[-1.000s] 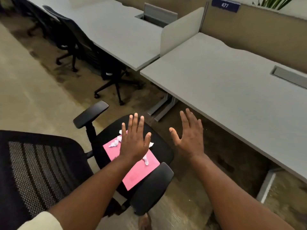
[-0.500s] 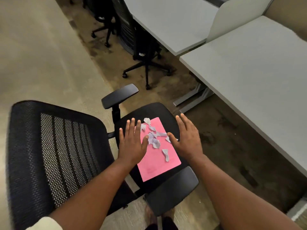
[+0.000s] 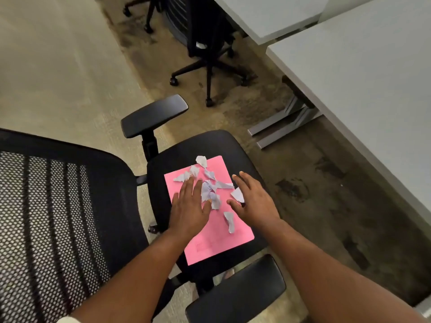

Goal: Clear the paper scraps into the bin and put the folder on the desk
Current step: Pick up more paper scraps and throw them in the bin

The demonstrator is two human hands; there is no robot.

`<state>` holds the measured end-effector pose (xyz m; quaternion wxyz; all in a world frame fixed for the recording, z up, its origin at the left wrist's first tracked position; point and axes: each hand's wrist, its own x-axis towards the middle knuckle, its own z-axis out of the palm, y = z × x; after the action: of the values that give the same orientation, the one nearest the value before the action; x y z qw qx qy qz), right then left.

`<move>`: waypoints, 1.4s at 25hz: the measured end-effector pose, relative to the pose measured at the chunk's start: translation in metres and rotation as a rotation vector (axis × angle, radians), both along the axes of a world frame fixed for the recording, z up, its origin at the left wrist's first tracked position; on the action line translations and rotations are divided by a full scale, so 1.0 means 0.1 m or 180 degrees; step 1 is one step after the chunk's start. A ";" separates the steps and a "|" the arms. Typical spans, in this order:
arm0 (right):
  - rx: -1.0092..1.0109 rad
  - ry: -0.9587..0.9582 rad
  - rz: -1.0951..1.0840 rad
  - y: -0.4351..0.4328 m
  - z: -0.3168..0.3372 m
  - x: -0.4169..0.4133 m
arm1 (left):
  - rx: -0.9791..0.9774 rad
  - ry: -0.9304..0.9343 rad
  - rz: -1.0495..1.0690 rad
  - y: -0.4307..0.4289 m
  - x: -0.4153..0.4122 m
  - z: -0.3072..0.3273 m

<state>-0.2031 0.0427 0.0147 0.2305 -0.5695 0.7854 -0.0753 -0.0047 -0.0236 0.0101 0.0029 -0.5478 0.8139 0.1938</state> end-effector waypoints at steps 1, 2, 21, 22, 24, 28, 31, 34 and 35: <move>0.0095 0.0031 0.0093 -0.03 -0.13 -0.03 | 0.0056 -0.0025 0.0013 0.00 -0.05 -0.13; 0.0194 0.0051 0.0198 -0.06 -0.26 -0.07 | 0.0109 -0.0047 0.0017 0.01 -0.10 -0.26; 0.0416 -0.0266 0.0958 -0.41 -1.27 -0.17 | 0.0466 -0.0250 -0.0024 -0.23 -0.45 -1.29; 0.0462 -0.0531 0.0698 -0.40 -1.25 -0.15 | 0.0476 -0.0131 0.0004 -0.23 -0.45 -1.30; 0.0322 -0.0650 0.0494 -0.40 -1.25 -0.12 | 0.0489 0.0120 0.0135 -0.20 -0.47 -1.29; 0.0428 -0.0565 0.0684 -0.27 -1.13 -0.15 | 0.0528 0.0372 0.0391 -0.14 -0.42 -1.20; 0.0557 -0.0769 0.0716 -0.11 -1.05 -0.12 | 0.0594 0.0429 0.0412 -0.10 -0.36 -1.12; 0.0892 -0.0667 0.0927 0.03 -1.05 -0.01 | 0.0579 0.0441 0.0450 -0.06 -0.34 -1.06; 0.0960 -0.0494 0.1066 0.06 -1.06 0.04 | 0.0577 0.0447 0.0437 -0.04 -0.33 -1.05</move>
<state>-0.1994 0.0485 -0.0918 0.3820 -0.6435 0.6622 0.0385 -0.0380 -0.0274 -0.0947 -0.0180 -0.5848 0.7518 0.3041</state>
